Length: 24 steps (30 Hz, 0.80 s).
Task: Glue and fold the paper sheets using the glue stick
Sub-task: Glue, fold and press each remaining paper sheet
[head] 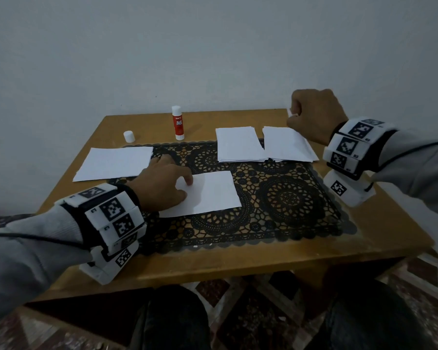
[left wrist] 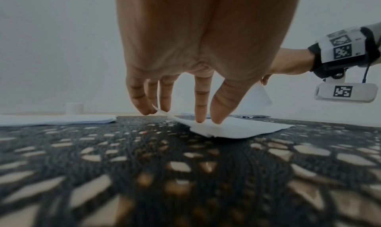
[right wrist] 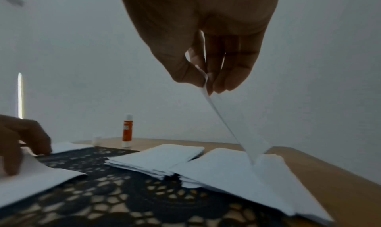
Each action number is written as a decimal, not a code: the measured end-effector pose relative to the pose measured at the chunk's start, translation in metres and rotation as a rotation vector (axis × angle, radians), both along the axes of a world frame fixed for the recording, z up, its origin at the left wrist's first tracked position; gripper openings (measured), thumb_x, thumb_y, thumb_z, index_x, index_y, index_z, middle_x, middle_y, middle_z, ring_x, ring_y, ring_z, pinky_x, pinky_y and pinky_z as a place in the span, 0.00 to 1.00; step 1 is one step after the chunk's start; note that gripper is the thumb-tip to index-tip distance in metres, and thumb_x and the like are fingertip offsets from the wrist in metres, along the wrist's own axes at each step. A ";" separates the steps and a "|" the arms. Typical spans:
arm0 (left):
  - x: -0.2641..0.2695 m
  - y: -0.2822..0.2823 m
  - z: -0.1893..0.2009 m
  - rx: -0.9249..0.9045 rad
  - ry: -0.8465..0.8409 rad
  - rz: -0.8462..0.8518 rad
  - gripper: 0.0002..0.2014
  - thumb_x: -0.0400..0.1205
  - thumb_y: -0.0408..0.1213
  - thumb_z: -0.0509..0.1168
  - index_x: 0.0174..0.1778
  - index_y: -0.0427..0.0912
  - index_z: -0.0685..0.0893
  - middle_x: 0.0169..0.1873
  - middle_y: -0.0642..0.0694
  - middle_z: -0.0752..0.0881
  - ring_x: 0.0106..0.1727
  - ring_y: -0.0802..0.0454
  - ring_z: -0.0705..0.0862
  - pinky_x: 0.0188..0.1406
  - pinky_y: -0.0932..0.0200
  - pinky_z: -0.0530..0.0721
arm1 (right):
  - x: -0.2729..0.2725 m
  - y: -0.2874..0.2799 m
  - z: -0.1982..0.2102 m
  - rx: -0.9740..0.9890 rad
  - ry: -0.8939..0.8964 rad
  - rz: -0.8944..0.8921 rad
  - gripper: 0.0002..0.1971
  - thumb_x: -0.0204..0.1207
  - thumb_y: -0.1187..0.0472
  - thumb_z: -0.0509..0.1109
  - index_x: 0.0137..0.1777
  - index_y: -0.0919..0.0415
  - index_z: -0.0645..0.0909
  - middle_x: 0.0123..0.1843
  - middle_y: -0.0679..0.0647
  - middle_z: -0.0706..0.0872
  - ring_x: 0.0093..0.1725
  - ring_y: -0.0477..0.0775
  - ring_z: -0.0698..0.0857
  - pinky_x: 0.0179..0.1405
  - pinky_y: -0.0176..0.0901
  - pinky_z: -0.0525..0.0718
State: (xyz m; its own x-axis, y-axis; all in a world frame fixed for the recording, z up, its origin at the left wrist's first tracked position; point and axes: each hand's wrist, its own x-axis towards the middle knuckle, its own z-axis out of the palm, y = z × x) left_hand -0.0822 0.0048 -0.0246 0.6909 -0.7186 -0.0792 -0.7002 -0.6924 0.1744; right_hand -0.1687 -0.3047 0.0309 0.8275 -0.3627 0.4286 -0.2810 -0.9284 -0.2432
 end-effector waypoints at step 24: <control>0.003 0.010 0.039 -0.948 0.714 0.363 0.13 0.78 0.22 0.66 0.59 0.28 0.81 0.52 0.37 0.88 0.44 0.47 0.88 0.35 0.58 0.89 | 0.002 0.089 -0.009 1.356 0.076 0.358 0.09 0.77 0.71 0.69 0.37 0.60 0.76 0.30 0.54 0.83 0.34 0.55 0.85 0.35 0.46 0.88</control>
State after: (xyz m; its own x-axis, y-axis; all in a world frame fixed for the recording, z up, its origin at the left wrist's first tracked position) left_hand -0.0792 0.0150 0.0148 0.8777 -0.4736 -0.0727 -0.0374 -0.2189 0.9750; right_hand -0.1671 -0.2158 0.0219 0.9668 -0.2201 -0.1295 -0.1351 -0.0105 -0.9908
